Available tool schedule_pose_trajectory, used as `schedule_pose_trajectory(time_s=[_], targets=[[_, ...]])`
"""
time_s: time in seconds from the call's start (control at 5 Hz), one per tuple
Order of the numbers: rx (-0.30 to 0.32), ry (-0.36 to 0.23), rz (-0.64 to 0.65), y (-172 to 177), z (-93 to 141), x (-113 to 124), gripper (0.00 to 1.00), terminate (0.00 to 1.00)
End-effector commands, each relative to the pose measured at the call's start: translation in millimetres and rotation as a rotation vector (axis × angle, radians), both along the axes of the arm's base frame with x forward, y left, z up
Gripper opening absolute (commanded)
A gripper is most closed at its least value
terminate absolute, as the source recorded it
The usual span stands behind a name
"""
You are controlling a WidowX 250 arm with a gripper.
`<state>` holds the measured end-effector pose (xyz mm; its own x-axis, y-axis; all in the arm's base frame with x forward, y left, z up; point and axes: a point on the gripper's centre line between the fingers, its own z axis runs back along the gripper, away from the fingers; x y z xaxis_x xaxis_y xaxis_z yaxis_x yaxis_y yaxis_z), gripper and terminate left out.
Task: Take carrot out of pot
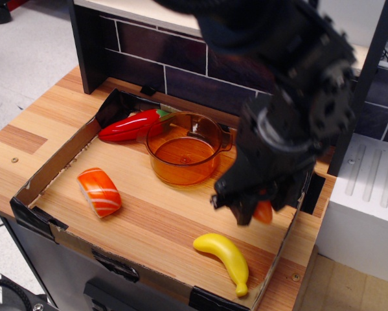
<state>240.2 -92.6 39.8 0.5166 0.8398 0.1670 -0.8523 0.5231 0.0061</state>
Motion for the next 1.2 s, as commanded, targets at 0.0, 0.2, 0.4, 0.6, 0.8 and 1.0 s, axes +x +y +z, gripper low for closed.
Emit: schedule_pose_trajectory(time_s=[0.0,0.2,0.4,0.6,0.8,1.0], targets=[[-0.003,0.000,0.015,1.6,-20.2,-0.4,0.00,0.00],[0.001,-0.017,0.020,3.7,-23.0,2.7,0.00,0.00],[-0.004,-0.008,0.035,3.5,-20.1,5.3,1.00,0.00],[-0.017,0.002,0.042,4.2,-15.6,8.2,1.00,0.00],[-0.045,-0.010,0.052,7.6,-4.8,10.5,1.00,0.00],[-0.089,-0.055,0.080,11.4,30.8,13.8,1.00,0.00]])
